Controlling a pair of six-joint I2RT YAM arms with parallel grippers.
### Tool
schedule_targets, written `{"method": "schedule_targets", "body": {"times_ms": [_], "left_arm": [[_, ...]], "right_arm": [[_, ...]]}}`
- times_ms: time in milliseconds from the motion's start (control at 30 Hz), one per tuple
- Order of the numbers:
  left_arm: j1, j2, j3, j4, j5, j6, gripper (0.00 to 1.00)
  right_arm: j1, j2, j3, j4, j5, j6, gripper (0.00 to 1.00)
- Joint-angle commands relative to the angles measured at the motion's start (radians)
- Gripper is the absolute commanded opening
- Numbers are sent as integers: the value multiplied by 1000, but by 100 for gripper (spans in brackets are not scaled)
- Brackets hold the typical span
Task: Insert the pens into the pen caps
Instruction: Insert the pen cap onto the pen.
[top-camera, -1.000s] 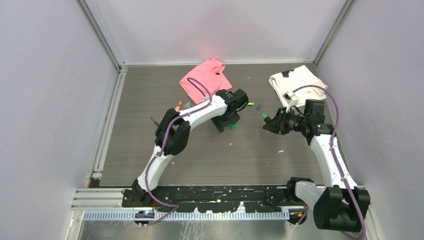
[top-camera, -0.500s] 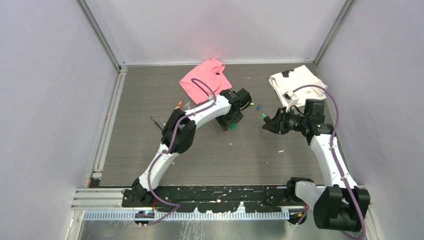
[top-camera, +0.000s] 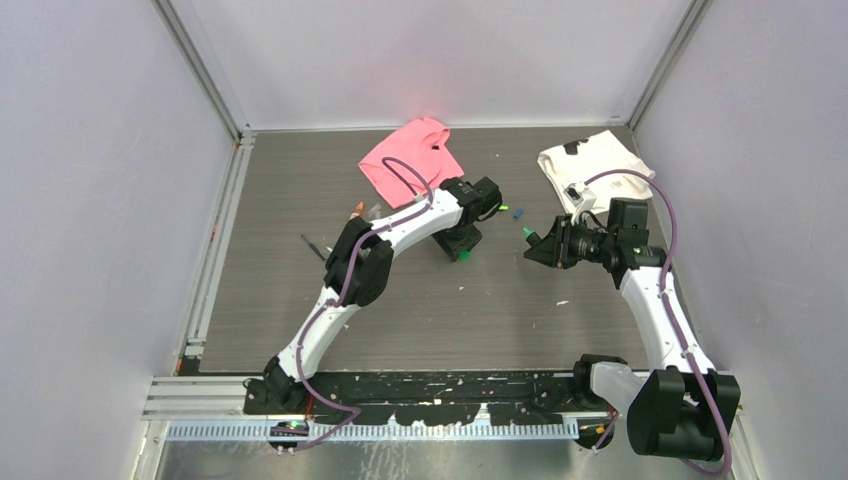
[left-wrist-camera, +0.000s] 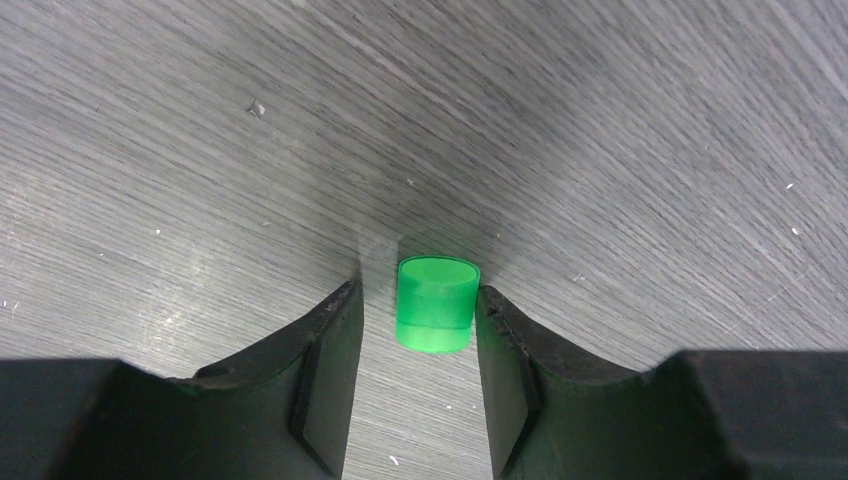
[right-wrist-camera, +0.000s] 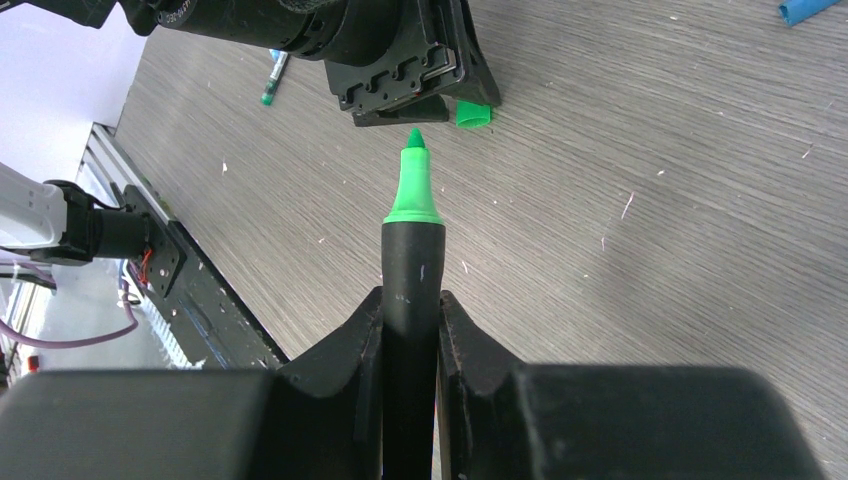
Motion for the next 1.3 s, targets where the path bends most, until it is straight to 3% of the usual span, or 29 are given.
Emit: {"method": "schedule_targets", "body": {"times_ms": [0,167,367,700,867,1033,1133,1267], "left_arm": [[2,61,16,-73,30,-25,47],[10,84,23,-95,52,-23,49],[23,97,8,-93,72,-8,44],[41,42,-107,29,128,43,16],[55,-113,-274,215,144,109,10],[86,-357,-548,571,216,215,4],[107,-495,-685,722,272,242,1],[118,-609,-796,795,305,208,1]], "right_arm": [[-4,-4,15,31,-23,-17,1],[-4,-7,16,31,-27,-17,1],[-4,-15,16,29,-31,-20,1],[-4,-9,13,18,-47,-36,1],[-4,-1,-6,8,-138,-89,1],[23,-14,-79,123,-202,-50,1],[98,-27,-88,145,-140,-58,1],[238,-39,-80,144,-13,-85,1]]}}
